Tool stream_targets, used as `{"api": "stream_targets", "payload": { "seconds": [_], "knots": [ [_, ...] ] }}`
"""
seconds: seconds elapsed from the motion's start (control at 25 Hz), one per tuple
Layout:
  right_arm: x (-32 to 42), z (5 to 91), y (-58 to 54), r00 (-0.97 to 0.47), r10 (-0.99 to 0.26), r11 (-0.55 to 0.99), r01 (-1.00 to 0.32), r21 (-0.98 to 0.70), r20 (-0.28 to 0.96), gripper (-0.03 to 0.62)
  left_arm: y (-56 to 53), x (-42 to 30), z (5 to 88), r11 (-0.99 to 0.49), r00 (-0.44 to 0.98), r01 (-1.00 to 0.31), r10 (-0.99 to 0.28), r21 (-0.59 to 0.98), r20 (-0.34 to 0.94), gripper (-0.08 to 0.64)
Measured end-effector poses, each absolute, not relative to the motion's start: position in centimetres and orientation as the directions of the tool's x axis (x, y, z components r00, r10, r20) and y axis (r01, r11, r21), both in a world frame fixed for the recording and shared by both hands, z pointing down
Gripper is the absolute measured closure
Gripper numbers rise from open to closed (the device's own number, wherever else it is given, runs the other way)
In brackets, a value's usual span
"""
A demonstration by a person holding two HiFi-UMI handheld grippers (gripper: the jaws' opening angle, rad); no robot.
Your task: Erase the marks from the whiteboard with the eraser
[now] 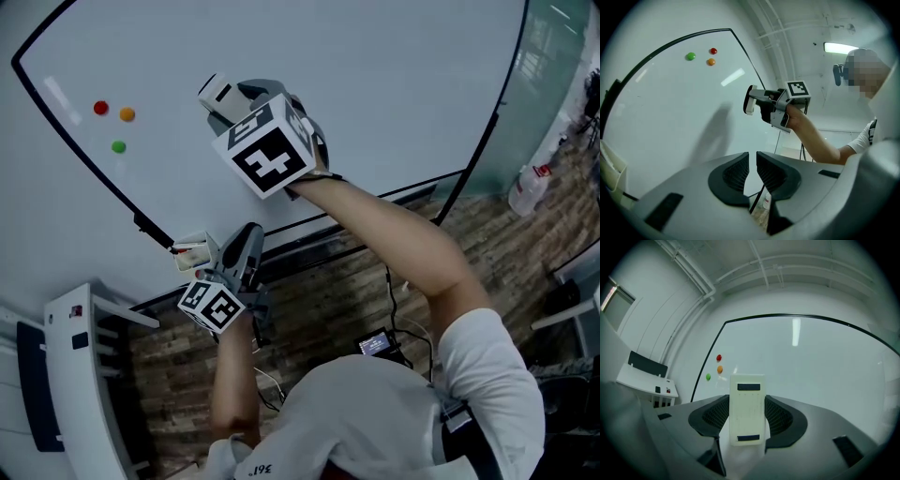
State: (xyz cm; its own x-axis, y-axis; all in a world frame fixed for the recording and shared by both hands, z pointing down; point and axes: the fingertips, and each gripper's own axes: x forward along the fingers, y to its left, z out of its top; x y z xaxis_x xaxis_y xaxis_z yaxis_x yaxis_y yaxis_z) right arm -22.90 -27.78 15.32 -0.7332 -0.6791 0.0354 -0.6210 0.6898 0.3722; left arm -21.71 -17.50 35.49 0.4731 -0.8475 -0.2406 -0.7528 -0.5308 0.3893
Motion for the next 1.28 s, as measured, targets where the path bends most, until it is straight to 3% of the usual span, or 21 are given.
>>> {"api": "stream_targets", "payload": {
  "seconds": [0.8,1.28],
  "knots": [
    [2.9,20.1,-25.5,-0.687,-0.726,0.658,-0.678,0.326,0.037,0.339,-9.9,-4.3,37.2,-0.491,0.455,-0.792,-0.871,0.363,-0.185,0.506],
    [9.4,23.8,-23.8,-0.642,-0.764,0.632,-0.724,0.276,0.065,0.339,-7.5,-3.4,35.9,-0.519,0.483,-0.783,-0.855,0.342,-0.191,0.506]
  ]
}}
